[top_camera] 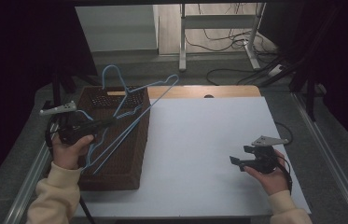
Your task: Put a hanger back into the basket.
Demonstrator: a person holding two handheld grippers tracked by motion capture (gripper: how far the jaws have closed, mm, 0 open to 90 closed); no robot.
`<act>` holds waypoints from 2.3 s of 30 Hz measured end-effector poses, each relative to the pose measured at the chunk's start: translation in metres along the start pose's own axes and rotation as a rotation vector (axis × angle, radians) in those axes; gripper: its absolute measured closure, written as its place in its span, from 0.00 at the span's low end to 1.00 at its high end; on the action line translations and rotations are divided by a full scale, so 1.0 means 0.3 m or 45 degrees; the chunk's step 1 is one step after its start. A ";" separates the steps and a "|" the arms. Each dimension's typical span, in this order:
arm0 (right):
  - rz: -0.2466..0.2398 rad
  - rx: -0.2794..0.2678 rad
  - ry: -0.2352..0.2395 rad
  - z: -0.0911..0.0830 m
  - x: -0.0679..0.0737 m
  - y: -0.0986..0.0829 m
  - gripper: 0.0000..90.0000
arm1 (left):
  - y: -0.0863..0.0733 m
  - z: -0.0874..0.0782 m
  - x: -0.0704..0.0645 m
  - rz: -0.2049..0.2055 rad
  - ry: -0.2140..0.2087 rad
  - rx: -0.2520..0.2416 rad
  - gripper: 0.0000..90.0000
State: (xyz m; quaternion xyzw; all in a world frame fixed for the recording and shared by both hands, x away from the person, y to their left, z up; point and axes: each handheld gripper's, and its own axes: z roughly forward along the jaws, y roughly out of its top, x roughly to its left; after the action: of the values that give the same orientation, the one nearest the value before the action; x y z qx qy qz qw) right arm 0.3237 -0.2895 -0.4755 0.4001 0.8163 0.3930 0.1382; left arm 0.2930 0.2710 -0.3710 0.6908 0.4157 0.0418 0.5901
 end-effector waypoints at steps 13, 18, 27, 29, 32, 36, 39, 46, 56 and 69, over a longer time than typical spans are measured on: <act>-0.009 0.009 -0.010 0.004 -0.002 -0.003 0.25 | -0.029 -0.064 0.109 -0.076 0.103 -0.029 0.96; -0.012 0.013 -0.010 0.006 -0.001 -0.003 0.25 | -0.036 -0.081 0.136 -0.100 0.129 -0.041 0.96; -0.013 0.018 -0.013 0.007 -0.002 -0.004 0.24 | -0.065 -0.096 0.179 -0.107 0.155 0.000 0.96; -0.014 0.018 -0.015 0.007 -0.003 -0.004 0.24 | -0.072 -0.098 0.184 -0.103 0.167 0.010 0.96; -0.014 0.020 -0.015 0.007 -0.002 -0.004 0.24 | -0.080 -0.103 0.193 -0.108 0.166 0.012 0.96; -0.014 0.019 -0.015 0.007 -0.001 -0.004 0.24 | -0.090 -0.113 0.207 -0.118 0.197 0.018 0.96; -0.014 0.020 -0.015 0.007 -0.001 -0.004 0.24 | -0.097 -0.123 0.219 -0.132 0.201 0.011 0.96; -0.014 0.020 -0.012 0.008 -0.002 -0.004 0.24 | -0.109 -0.134 0.229 -0.136 0.203 0.025 0.96; -0.018 0.022 -0.016 0.010 -0.001 -0.005 0.24 | -0.134 -0.082 0.251 -0.172 0.208 0.100 0.96; -0.018 0.020 -0.019 0.005 0.001 -0.003 0.24 | -0.170 -0.032 0.273 -0.190 0.246 0.193 0.96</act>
State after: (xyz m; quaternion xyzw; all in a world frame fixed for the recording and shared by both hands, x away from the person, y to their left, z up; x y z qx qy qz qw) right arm 0.3237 -0.2887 -0.4773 0.3983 0.8211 0.3827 0.1438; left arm 0.3144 0.3274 -0.4469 0.6934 0.5228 0.0327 0.4949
